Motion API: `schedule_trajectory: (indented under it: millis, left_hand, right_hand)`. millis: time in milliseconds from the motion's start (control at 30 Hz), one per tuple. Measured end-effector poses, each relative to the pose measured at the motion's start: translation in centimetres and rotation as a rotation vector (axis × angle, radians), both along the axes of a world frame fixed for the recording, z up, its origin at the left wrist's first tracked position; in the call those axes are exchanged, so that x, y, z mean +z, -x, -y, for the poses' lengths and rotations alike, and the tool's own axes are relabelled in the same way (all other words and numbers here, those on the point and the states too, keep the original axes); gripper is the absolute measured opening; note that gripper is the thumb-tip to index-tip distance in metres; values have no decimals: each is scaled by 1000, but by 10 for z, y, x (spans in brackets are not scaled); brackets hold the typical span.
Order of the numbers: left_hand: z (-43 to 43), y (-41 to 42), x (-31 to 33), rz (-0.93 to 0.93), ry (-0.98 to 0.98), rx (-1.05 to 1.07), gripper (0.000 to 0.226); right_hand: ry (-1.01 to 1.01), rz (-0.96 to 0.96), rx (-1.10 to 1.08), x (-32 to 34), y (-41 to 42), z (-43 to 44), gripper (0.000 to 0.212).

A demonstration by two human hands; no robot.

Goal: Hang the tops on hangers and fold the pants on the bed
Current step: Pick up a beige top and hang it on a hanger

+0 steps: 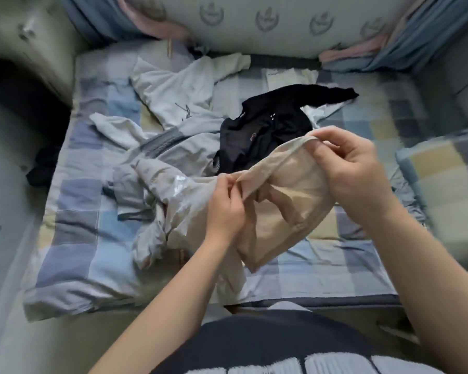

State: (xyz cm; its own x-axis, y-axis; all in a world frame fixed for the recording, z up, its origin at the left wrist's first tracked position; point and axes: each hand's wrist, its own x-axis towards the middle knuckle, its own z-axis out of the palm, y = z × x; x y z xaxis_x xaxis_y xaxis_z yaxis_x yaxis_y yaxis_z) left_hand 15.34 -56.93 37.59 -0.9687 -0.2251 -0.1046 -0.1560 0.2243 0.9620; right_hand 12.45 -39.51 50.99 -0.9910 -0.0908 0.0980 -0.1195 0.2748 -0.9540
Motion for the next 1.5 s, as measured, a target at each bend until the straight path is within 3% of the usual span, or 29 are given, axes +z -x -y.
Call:
schedule_trajectory:
  millis: [133,200,367,467,533,667,767,900,1000,1133,1267,1400,1500]
  left_hand:
    - [-32,30,40,-96,-59,4,19]
    - [-49,43,66,-180,-74,-80,28]
    - [-104,66,113,-374,254,-377,34]
    - [-131,88,138,-506,262,-298,14]
    - [-145,102,156,-568,255,-244,14]
    - [-168,123,181,-617,276,-205,23]
    - [-187,132,194,-652,296,-134,25]
    - [-207,148,200,-645,257,-9,22]
    - [-214,162,193,-548,273,102,20]
    - [-230,169,166,-315,184,63,13]
    - [-265,148,144,-105,74,-202,21]
    - [-301,94,136,-134,-6,-526,17]
    - [-322,52,131,-65,-44,-789,40]
  right_hand:
    - [-48,-76,-90,32,2,-58,20]
    - [-57,-95,-110,46,6,-86,21]
    - [-58,-129,-84,81,21,-150,12]
    - [-149,-50,39,97,27,-190,13]
    - [-244,1,69,96,29,-218,15]
    - [-526,19,-74,66,36,-273,11]
    - [-718,58,-188,36,41,-312,20]
    - [-767,193,-325,3,41,-357,21]
    - [-673,222,-360,-5,35,-377,25]
    - [-382,139,-308,15,27,-378,25]
    - [-70,154,-279,46,22,-364,18]
    - [229,277,-251,65,14,-338,17]
    - [376,347,-184,71,9,-320,18]
